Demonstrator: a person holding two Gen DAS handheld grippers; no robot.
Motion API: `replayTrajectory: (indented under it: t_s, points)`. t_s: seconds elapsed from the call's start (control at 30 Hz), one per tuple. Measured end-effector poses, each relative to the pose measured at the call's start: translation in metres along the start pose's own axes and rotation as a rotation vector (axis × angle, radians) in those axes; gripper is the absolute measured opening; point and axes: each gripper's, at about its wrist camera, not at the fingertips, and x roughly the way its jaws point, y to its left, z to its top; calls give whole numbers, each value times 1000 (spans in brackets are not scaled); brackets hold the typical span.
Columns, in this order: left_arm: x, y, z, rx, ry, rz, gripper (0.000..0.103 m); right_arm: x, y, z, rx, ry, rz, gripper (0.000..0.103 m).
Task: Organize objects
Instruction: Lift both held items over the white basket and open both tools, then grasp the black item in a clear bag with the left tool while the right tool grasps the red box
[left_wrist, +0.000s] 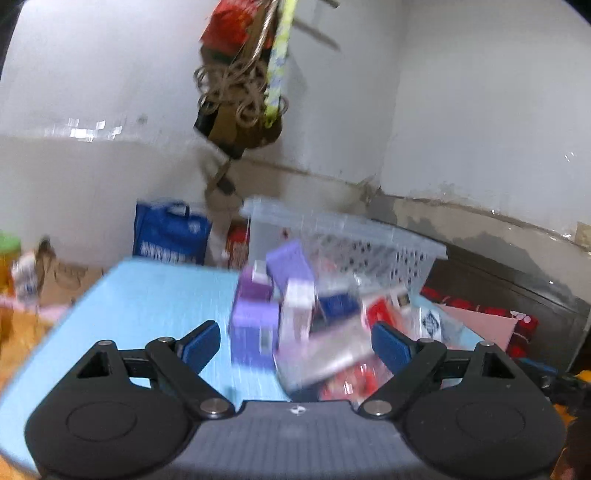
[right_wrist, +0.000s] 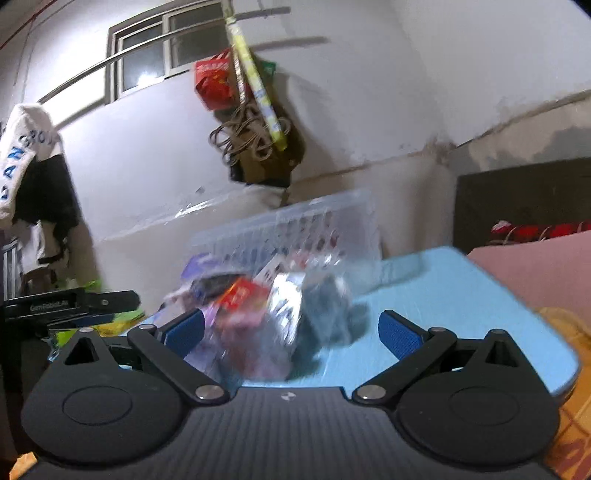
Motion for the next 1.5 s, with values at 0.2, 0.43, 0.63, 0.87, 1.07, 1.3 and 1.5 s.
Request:
replayTrajectory:
  t_s: [0.2,0.43,0.63,0.87,1.07,1.3,1.5]
  points:
    - [-5,6,-8,-47,5,-3,91,11,11,2,-39,5,17,89]
    - [-16,-27,-30,38,46,-41,91,6,8,-2,-53,6,-39,78]
    - [-8,-54,-46,101,49,-37,91,1,-2,-1,-32,-9,-80,79]
    - [2,-67,-57,171,40,6,91,11,9,-6,-56,15,-74,79]
    - [2,-54,-56,194,36,60,86,31,22,-11,-90,53,-31,76]
    - [-1,-37,-58,196,43,92,87,50,36,-16,-148,92,19,51]
    - [3,-46,-58,226,35,71,81,39,28,-10,-126,82,0,51]
